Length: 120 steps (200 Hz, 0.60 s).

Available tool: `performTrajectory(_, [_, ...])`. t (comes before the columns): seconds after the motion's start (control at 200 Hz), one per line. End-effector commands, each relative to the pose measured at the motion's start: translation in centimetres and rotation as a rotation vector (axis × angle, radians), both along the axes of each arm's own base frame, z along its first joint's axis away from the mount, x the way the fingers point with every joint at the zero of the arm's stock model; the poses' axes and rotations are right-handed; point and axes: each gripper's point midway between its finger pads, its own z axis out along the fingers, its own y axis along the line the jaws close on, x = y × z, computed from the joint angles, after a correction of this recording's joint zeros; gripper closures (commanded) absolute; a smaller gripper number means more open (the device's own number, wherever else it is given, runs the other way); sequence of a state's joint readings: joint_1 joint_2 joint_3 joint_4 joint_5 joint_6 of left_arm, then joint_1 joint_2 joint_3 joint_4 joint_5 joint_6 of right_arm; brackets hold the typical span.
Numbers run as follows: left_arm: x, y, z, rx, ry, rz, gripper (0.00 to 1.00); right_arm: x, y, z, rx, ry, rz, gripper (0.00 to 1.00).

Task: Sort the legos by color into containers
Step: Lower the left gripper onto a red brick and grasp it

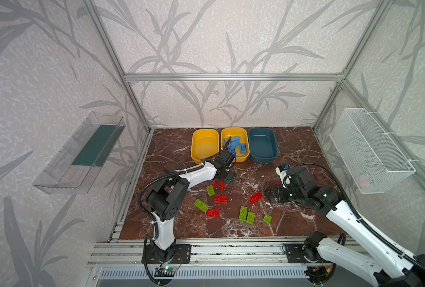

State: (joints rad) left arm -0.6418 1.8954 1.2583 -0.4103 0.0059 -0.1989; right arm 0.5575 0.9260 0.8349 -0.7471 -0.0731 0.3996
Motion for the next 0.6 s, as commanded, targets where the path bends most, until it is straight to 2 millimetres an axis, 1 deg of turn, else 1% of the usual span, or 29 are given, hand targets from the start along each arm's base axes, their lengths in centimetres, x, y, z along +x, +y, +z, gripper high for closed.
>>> performTrajectory(0.0, [0.5, -1.1, 0.0, 0.000, -0.003, -0.040, 0.08, -0.3, -0.4, 0.0, -0.024, 0.003, -0.004, 0.01])
performTrajectory(0.12, [0.3, -1.2, -0.7, 0.006, 0.012, -0.043, 0.09, -0.3, -0.7, -0.1, -0.035, -0.002, -0.008, 0.01])
performTrajectory(0.21, [0.1, -1.3, -1.1, 0.014, 0.020, -0.045, 0.13, -0.3, -0.9, -0.1, -0.041, -0.008, -0.010, 0.01])
performTrajectory(0.33, [-0.1, -1.2, -1.7, 0.025, 0.029, -0.040, 0.21, -0.2, -1.0, -0.2, -0.049, -0.010, -0.012, 0.01])
performTrajectory(0.45, [-0.3, -1.0, -2.0, 0.037, 0.035, -0.029, 0.33, -0.2, -1.0, -0.2, -0.051, -0.012, -0.009, 0.01])
performTrajectory(0.535, [-0.3, -1.0, -2.0, 0.042, 0.037, -0.021, 0.39, -0.2, -1.1, -0.3, -0.053, -0.012, -0.010, 0.01])
performTrajectory(0.595, [-0.5, -0.9, -1.9, 0.045, 0.039, -0.017, 0.39, -0.2, -1.0, -0.3, -0.052, -0.012, -0.011, 0.01])
